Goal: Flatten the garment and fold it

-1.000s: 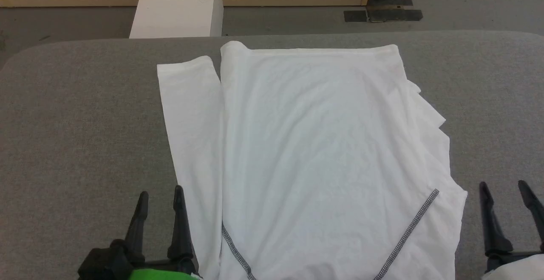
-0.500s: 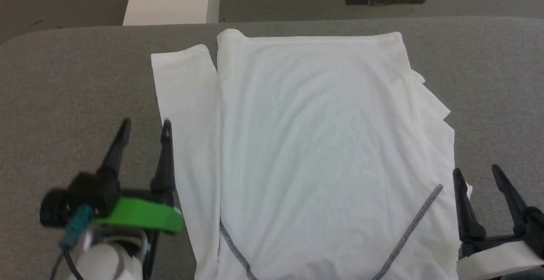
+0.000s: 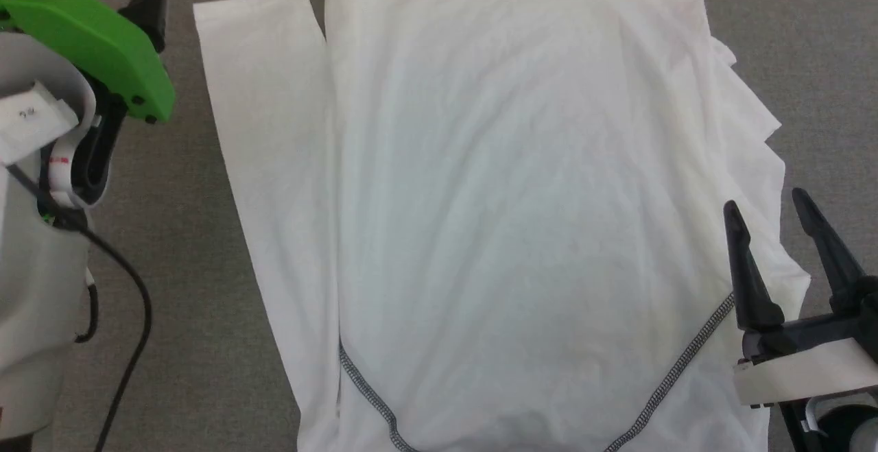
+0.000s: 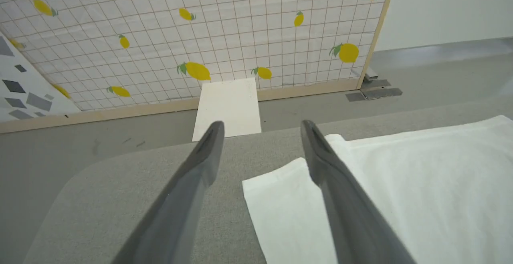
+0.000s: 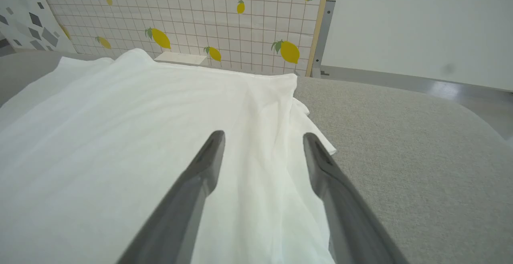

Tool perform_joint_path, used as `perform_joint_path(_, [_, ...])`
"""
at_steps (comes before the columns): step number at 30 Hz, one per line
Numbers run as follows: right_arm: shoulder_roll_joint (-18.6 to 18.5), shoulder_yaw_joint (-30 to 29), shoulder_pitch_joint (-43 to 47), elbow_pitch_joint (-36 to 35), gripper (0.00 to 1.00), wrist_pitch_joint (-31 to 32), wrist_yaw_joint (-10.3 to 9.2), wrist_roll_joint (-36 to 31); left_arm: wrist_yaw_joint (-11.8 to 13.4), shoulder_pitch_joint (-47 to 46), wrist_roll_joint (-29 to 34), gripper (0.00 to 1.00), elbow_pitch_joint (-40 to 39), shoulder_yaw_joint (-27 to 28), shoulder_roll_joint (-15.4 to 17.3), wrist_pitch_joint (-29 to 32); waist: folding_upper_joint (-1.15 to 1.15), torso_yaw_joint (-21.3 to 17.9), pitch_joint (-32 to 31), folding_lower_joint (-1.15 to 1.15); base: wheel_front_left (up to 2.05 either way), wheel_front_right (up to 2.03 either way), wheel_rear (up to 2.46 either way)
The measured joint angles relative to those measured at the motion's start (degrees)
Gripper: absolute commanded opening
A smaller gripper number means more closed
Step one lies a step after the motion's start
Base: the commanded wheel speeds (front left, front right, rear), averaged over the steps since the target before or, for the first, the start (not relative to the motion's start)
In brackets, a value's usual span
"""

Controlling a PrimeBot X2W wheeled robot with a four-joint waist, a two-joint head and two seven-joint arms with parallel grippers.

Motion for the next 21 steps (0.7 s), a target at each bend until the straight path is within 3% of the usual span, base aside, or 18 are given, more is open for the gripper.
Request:
perform_joint_path(11, [-1.7, 0.9, -2.1, -0.9, 1.00, 0.3, 0.00, 0.7, -0.6, -4.6, 0.0, 1.00, 8.5, -1.7, 3.9, 12.3, 0.00, -2.5, 8.7, 0.00, 0.00, 0.00, 0.00])
perform_joint_path(21, [-3.0, 0.9, -3.7, -1.0, 1.00, 0.3, 0.00, 1.8, 1.3, -5.9, 0.1, 1.00, 12.1, -0.6, 5.3, 12.5, 0.00, -5.1, 14.1, 0.00, 0.00, 0.00, 0.00])
